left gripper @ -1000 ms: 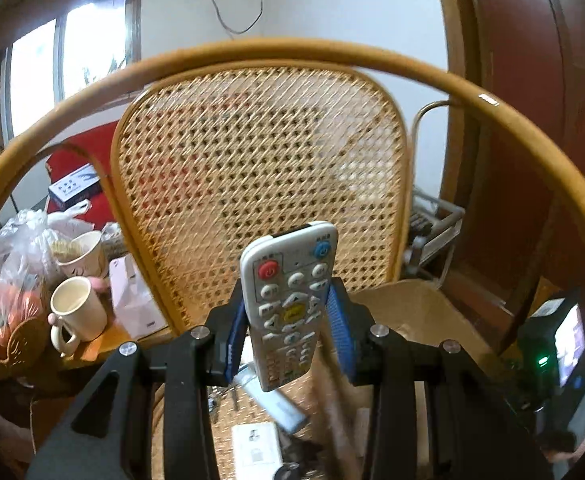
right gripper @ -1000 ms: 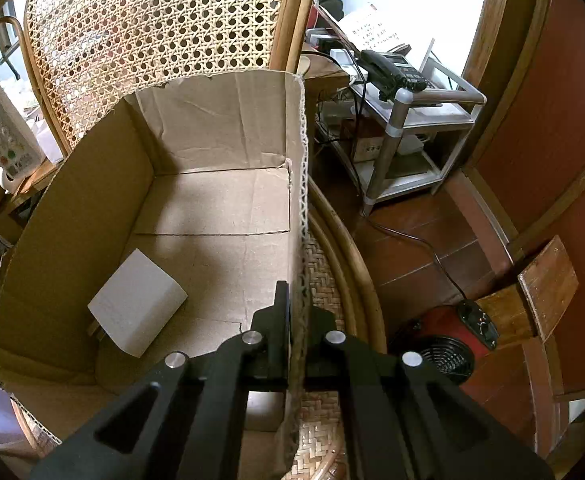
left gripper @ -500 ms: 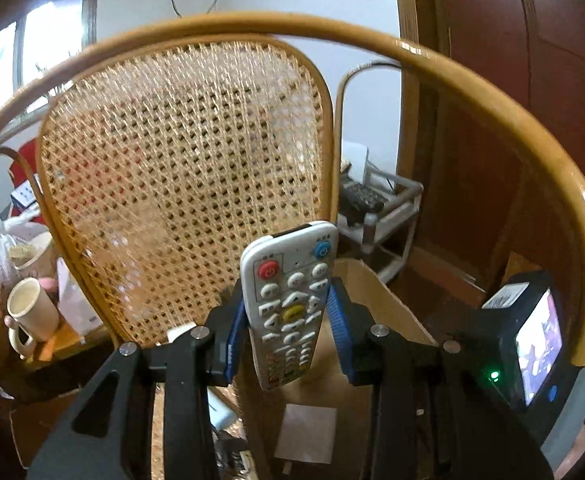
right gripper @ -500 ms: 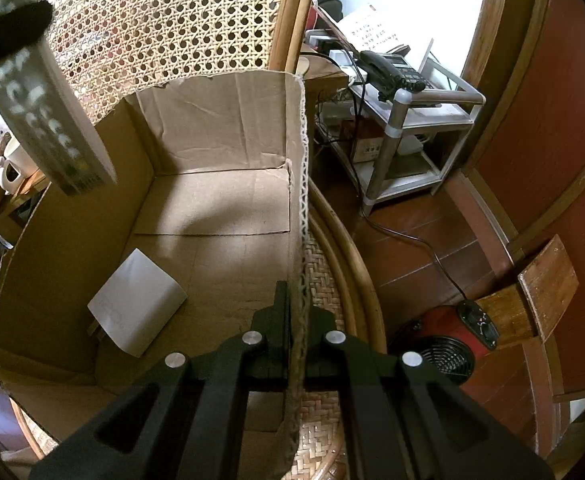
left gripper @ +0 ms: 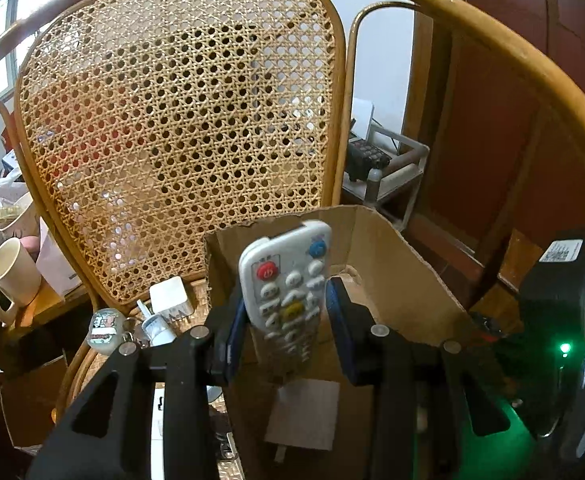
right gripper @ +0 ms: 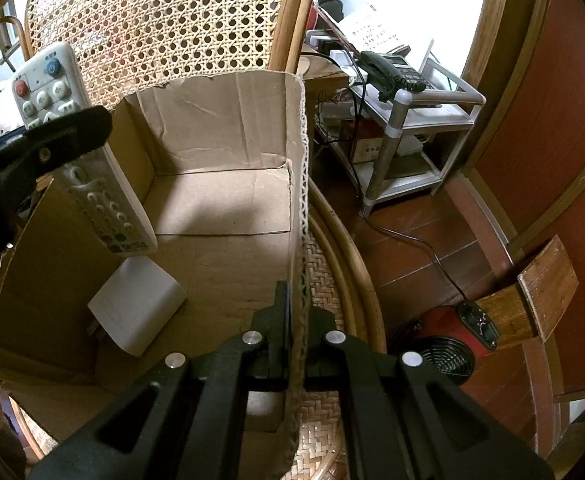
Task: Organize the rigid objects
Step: 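Lift the white remote and drop it into the cardboard box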
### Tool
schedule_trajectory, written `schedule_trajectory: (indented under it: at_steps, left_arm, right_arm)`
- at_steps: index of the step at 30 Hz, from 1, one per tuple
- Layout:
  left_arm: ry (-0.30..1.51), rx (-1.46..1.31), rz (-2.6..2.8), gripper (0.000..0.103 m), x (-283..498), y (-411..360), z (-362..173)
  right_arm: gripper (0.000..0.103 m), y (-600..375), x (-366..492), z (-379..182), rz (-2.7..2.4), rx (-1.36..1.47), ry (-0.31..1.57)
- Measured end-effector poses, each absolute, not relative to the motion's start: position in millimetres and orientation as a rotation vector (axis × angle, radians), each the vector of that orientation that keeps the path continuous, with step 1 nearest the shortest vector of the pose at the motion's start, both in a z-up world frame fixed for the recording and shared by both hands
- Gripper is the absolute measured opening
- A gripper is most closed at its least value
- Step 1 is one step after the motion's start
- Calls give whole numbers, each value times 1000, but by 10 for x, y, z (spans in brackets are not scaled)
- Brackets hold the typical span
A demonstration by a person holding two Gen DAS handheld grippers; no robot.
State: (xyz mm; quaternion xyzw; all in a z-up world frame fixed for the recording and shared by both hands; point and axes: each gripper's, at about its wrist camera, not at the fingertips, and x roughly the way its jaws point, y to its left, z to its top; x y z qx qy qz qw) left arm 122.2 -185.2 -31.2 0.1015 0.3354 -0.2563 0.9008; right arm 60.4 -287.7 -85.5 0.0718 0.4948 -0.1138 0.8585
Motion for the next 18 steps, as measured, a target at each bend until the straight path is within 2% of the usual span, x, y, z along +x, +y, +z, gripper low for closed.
schedule_trajectory:
  at_steps: [3, 4, 5, 7, 9, 11, 18]
  left_arm:
    - [713, 194, -537, 39, 1240, -1830, -297]
    - [723, 191, -538, 44, 1248, -1831, -297]
    - [731, 185, -539, 54, 1251, -1833, -294]
    - [720, 179, -532, 65, 1243, -1816, -279]
    - [705, 184, -530, 69, 1224, -1817, -248]
    - [702, 181, -531, 80, 1214, -1812, -235]
    - [712, 192, -512, 90, 1225, -1827, -253]
  right_arm:
    - [5, -2883, 619, -837, -239, 152, 1040]
    - [5, -2883, 618, -838, -239, 152, 1040]
    - [5, -2887, 620, -833, -240, 152, 1040]
    - [5, -2888, 626, -830, -240, 154, 1040]
    - [5, -2892, 633, -830, -240, 154, 1042]
    - [5, -2891, 640, -834, -243, 152, 1044]
    - [5, -2886, 642, -837, -242, 151, 1043]
